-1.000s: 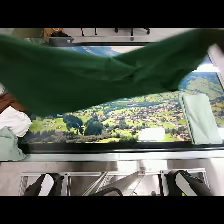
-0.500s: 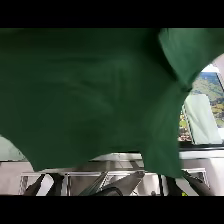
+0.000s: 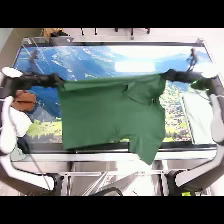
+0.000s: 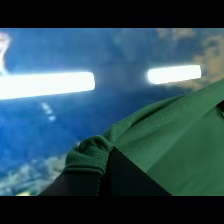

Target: Fold the shirts.

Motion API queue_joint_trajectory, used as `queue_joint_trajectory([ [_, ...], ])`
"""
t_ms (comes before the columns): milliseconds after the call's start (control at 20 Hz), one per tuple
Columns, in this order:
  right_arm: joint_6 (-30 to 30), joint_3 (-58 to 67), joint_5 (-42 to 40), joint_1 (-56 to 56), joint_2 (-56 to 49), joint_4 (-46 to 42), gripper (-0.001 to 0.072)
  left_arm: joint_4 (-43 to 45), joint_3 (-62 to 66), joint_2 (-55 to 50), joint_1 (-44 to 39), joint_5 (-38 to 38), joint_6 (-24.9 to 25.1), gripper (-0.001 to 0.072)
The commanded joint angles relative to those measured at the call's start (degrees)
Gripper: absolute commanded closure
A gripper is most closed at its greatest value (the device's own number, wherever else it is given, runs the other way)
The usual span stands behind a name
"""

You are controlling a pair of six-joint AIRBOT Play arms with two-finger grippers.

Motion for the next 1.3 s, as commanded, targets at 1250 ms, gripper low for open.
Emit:
queue_joint_trajectory([
  [1250, 11.15, 10.16, 11.37, 4.11, -13.22, -21.53, 0.0692, 13.20, 18.10, -19.98, -1.44, -7.58, -2.12, 0.0688],
])
